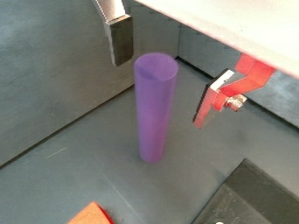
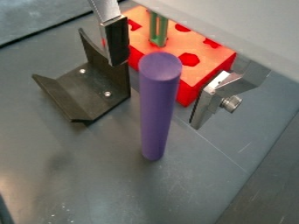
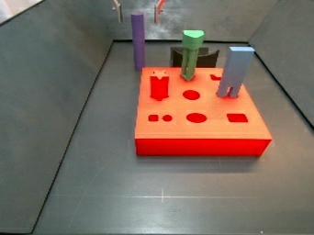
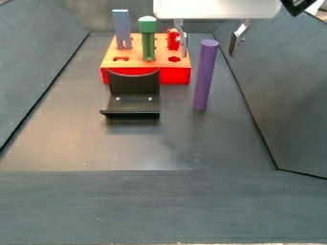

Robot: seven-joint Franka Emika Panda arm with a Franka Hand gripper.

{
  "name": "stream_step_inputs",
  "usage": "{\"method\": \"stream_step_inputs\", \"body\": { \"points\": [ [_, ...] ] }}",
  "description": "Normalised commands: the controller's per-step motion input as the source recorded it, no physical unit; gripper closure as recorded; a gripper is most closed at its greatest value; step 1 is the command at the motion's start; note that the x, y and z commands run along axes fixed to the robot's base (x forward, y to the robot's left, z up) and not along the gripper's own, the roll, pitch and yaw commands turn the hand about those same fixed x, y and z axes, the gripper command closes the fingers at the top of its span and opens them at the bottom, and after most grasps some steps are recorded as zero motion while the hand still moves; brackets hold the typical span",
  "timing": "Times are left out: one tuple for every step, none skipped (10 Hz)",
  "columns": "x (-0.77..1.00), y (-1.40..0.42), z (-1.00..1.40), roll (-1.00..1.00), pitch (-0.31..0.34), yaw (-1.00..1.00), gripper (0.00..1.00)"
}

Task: Pick up the round object. Move up. Move to above the board. Insert the round object.
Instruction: Pick up the round object.

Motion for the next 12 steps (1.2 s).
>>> {"method": "stream_step_inputs", "body": {
  "points": [
    [0.0,-0.04,-0.29,0.0,0.0,0.0,0.0],
    [0.0,0.0,-0.3,0.0,0.0,0.0,0.0],
    [0.0,0.0,-0.27,0.0,0.0,0.0,0.0],
    [0.0,0.0,0.0,-0.01,0.0,0.0,0.0],
    [0.0,0.0,0.0,0.0,-0.007,0.0,0.0],
    [0.0,0.0,0.0,0.0,0.0,0.0,0.0],
    [0.0,0.0,0.0,0.0,0.0,0.0,1.0],
    [0.0,0.0,0.0,0.0,0.0,0.0,1.0],
    [0.0,0.0,0.0,0.0,0.0,0.0,1.0],
    [0.0,0.0,0.0,0.0,0.0,0.0,1.0],
    [0.0,0.0,0.0,0.0,0.0,0.0,1.0],
    [0.0,0.0,0.0,0.0,0.0,0.0,1.0]
  ]
}}
